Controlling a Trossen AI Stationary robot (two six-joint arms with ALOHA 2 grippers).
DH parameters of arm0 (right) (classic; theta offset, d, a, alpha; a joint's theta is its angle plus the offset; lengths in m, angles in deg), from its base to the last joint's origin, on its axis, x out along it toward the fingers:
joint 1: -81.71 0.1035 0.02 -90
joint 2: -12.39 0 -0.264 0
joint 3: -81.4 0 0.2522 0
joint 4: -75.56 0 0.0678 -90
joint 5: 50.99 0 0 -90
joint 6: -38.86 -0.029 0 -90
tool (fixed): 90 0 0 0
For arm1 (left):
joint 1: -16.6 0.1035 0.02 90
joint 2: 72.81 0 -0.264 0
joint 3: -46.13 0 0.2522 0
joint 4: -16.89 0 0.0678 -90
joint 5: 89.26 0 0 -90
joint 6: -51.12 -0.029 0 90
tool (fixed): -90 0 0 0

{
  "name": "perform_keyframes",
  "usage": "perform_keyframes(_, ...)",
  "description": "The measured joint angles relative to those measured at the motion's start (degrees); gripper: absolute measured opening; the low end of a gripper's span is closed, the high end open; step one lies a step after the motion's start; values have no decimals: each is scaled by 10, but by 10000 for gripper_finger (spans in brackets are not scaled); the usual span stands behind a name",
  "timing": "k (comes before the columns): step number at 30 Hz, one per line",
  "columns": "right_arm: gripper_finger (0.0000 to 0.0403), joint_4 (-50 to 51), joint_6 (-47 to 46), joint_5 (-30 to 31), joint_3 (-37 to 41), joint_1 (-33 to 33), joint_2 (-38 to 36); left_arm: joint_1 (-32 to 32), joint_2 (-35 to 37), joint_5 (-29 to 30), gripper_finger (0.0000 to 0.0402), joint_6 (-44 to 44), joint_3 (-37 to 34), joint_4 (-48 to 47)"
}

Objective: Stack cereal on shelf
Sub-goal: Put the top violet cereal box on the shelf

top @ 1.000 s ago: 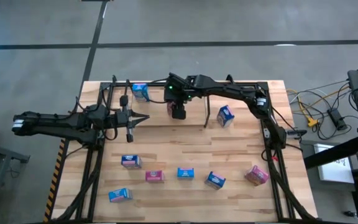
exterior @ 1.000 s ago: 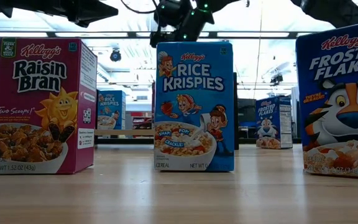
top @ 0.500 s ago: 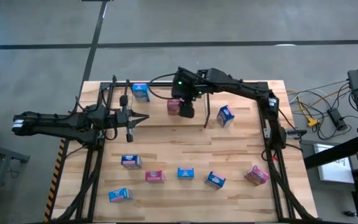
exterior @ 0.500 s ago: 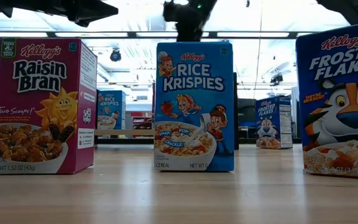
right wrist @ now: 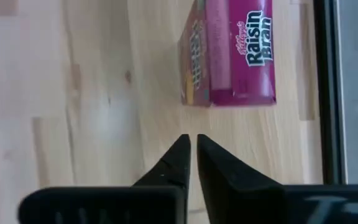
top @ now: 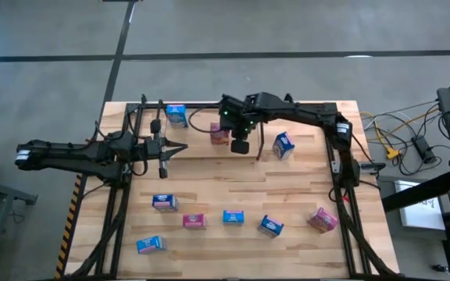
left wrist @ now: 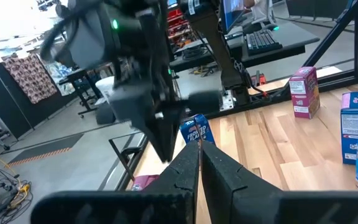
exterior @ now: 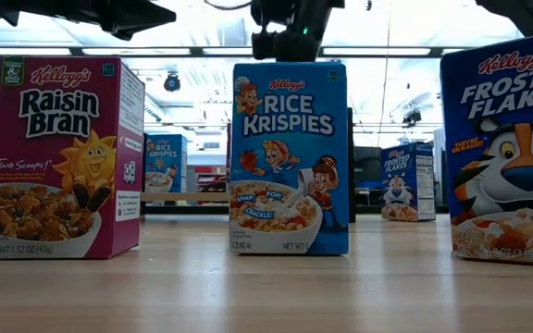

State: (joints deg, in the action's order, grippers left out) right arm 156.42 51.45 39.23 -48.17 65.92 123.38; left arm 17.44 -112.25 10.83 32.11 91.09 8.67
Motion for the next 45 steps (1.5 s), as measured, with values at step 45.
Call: perform_keyframes(45, 50, -293, 32, -122, 74, -46, -32, 0, -1, -1, 0, 7, 0, 0)
